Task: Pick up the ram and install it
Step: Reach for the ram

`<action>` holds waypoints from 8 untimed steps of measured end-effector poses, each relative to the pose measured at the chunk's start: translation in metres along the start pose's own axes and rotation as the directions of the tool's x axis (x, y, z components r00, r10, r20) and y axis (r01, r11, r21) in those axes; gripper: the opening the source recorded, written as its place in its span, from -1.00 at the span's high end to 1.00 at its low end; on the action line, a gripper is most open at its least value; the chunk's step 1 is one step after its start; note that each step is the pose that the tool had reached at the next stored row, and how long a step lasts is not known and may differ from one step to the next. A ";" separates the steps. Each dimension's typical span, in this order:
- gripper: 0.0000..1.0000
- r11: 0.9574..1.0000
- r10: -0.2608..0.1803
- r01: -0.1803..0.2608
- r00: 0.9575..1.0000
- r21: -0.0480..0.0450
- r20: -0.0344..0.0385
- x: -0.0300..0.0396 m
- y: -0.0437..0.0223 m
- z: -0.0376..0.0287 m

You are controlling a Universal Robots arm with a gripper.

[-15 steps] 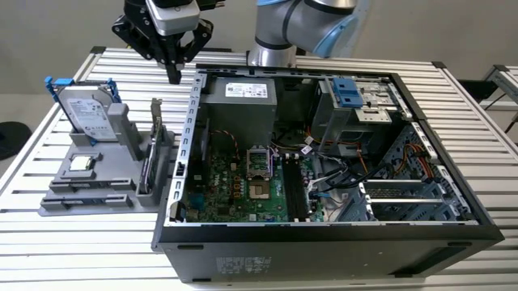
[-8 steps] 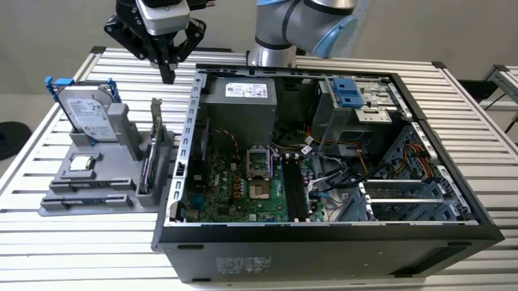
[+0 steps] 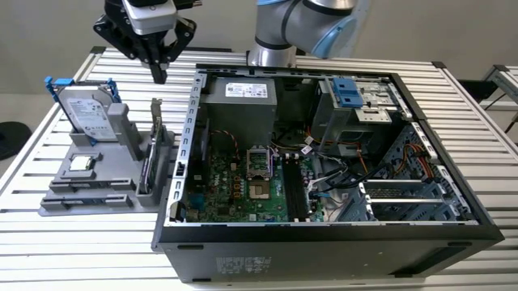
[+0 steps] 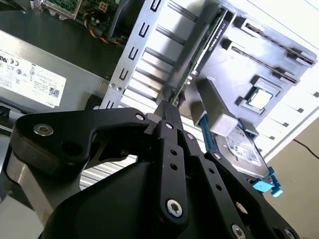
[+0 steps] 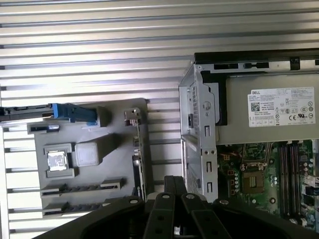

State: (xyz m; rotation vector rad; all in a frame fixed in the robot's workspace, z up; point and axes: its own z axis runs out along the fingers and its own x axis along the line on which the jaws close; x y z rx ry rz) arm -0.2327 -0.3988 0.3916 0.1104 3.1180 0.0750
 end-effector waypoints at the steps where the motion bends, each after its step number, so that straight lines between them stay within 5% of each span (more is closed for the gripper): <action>1: 1.00 1.000 0.000 0.000 1.000 0.000 0.000 0.0014 -0.0001 -0.0001; 8: 1.00 1.000 0.000 0.000 1.000 0.000 0.000 0.0115 -0.0008 -0.0003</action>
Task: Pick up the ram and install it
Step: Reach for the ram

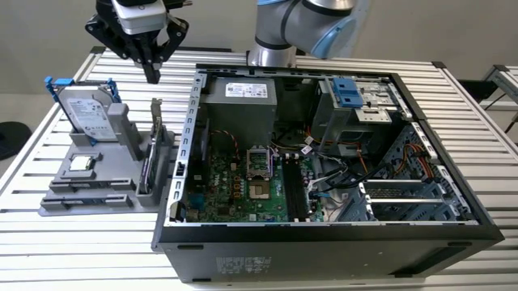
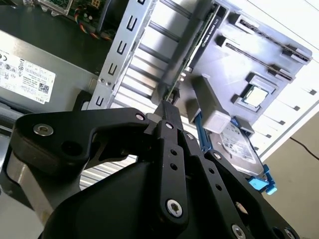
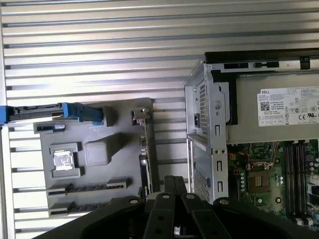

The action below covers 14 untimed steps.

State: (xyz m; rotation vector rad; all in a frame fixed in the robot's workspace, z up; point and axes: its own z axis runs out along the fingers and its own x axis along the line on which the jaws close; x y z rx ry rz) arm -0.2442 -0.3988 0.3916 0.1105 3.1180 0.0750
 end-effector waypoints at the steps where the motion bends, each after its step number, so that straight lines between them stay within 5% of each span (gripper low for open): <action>1: 1.00 1.000 0.000 0.000 1.000 0.000 0.000 0.0017 -0.0001 -0.0001; 14: 1.00 1.000 0.000 0.000 1.000 0.000 0.000 0.0220 -0.0015 -0.0005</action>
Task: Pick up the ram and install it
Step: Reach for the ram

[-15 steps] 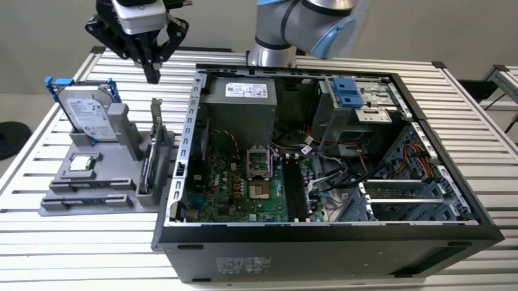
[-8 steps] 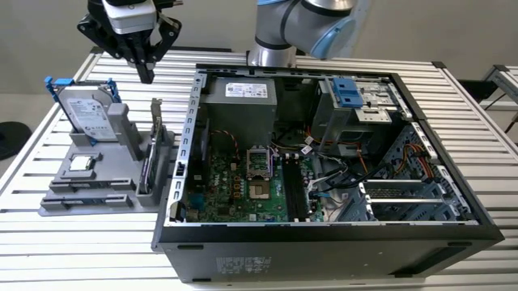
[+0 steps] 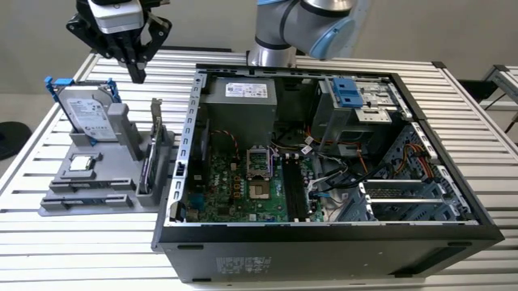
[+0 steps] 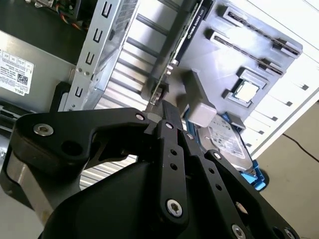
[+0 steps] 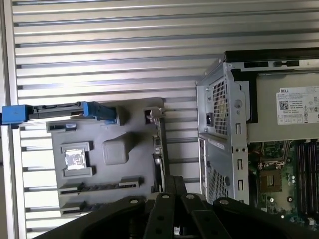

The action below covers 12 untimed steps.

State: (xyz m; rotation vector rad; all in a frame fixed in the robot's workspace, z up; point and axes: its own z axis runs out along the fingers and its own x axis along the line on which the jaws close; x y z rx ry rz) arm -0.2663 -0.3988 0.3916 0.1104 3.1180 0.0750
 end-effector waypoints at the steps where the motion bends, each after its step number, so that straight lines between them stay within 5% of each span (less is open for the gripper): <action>1: 1.00 1.000 0.000 0.000 1.000 0.000 0.000 0.0015 -0.0001 0.0000; 12: 1.00 1.000 0.000 0.000 1.000 0.000 0.000 0.0179 -0.0013 -0.0004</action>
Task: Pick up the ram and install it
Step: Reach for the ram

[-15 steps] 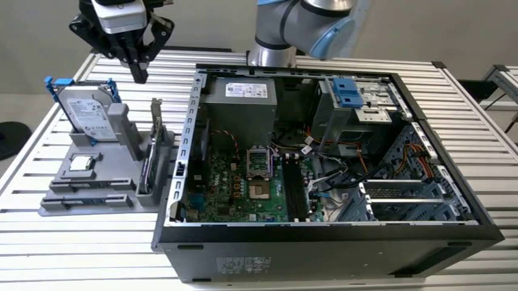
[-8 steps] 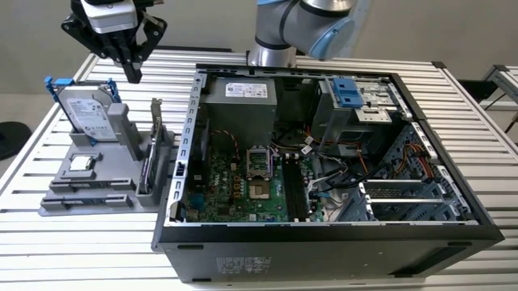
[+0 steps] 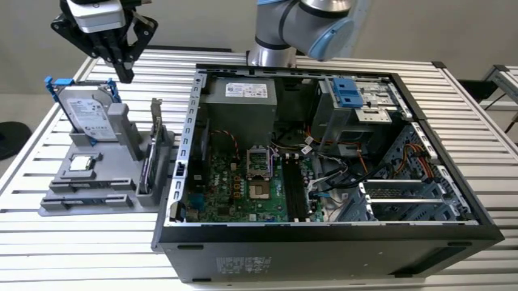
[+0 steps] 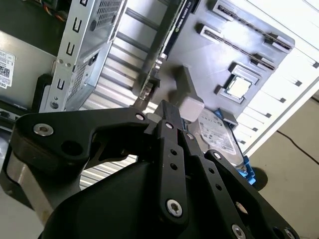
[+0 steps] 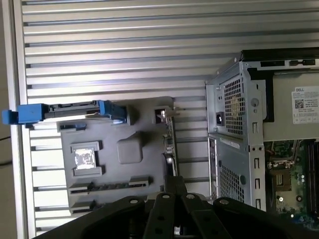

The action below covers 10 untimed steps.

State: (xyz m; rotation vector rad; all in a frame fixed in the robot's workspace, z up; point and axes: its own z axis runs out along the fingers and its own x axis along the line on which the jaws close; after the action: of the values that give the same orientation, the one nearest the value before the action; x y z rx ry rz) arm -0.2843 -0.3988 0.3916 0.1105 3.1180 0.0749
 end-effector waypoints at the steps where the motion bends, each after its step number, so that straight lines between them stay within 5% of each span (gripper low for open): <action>1: 1.00 1.000 0.000 0.000 1.000 0.000 0.000 0.0015 -0.0001 0.0000; 10: 1.00 1.000 0.000 0.000 1.000 0.000 0.000 0.0150 -0.0011 -0.0003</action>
State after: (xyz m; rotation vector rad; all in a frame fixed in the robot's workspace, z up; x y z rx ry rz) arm -0.2993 -0.3988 0.3916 0.1104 3.1180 0.0750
